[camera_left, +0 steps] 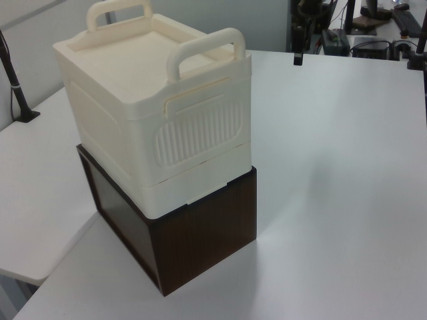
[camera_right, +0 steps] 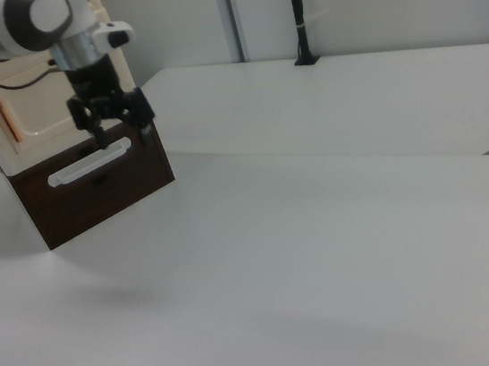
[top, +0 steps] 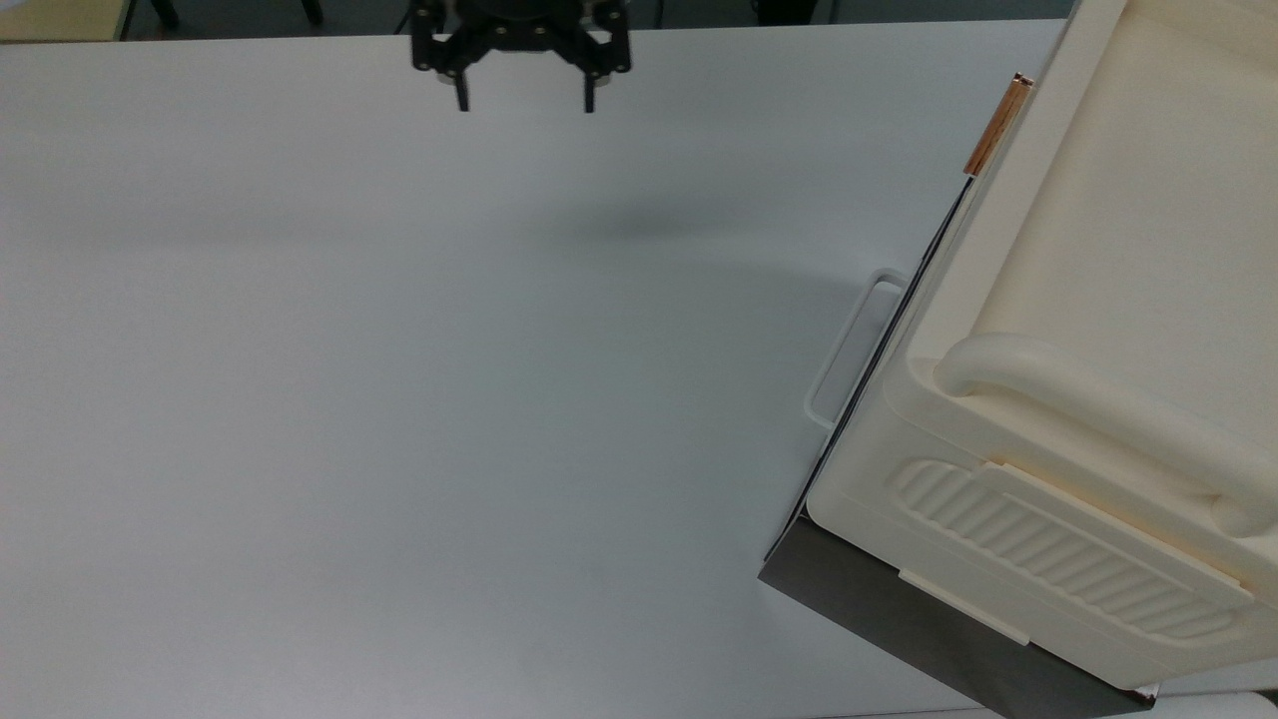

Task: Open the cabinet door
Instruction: 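Move the gripper toward the orange handle on the cream cabinet door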

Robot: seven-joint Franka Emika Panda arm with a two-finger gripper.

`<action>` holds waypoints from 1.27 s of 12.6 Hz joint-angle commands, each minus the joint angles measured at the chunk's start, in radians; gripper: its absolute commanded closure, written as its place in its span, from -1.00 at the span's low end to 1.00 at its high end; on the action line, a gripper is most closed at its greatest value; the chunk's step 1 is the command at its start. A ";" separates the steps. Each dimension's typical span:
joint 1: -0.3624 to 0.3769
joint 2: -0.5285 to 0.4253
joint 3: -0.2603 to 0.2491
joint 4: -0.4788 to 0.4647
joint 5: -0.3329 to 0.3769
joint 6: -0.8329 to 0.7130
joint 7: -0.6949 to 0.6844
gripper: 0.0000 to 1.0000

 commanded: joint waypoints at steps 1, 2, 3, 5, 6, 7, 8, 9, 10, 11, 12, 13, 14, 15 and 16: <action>0.126 -0.009 -0.004 0.010 0.010 0.060 -0.046 -1.00; 0.166 -0.009 -0.004 0.011 0.012 0.066 -0.079 -1.00; 0.195 -0.009 -0.002 0.013 0.018 0.066 -0.134 -1.00; 0.232 -0.009 0.007 0.045 0.094 0.070 -0.246 -1.00; 0.232 -0.003 0.007 0.050 0.147 0.080 -0.305 -1.00; 0.232 -0.004 0.007 0.054 0.209 0.095 -0.363 -1.00; 0.232 -0.004 0.009 0.056 0.274 0.108 -0.404 -1.00; 0.238 -0.004 0.012 0.057 0.294 0.112 -0.425 -1.00; 0.247 0.005 0.024 0.071 0.296 0.116 -0.463 -1.00; 0.255 0.019 0.024 0.076 0.297 0.150 -0.491 -1.00; 0.267 0.036 0.026 0.076 0.293 0.213 -0.532 -1.00; 0.275 0.043 0.033 0.076 0.291 0.255 -0.572 -1.00; 0.278 0.049 0.045 0.076 0.288 0.264 -0.598 -1.00; 0.278 0.051 0.059 0.076 0.287 0.273 -0.610 -1.00; 0.279 0.059 0.064 0.077 0.285 0.299 -0.617 -0.97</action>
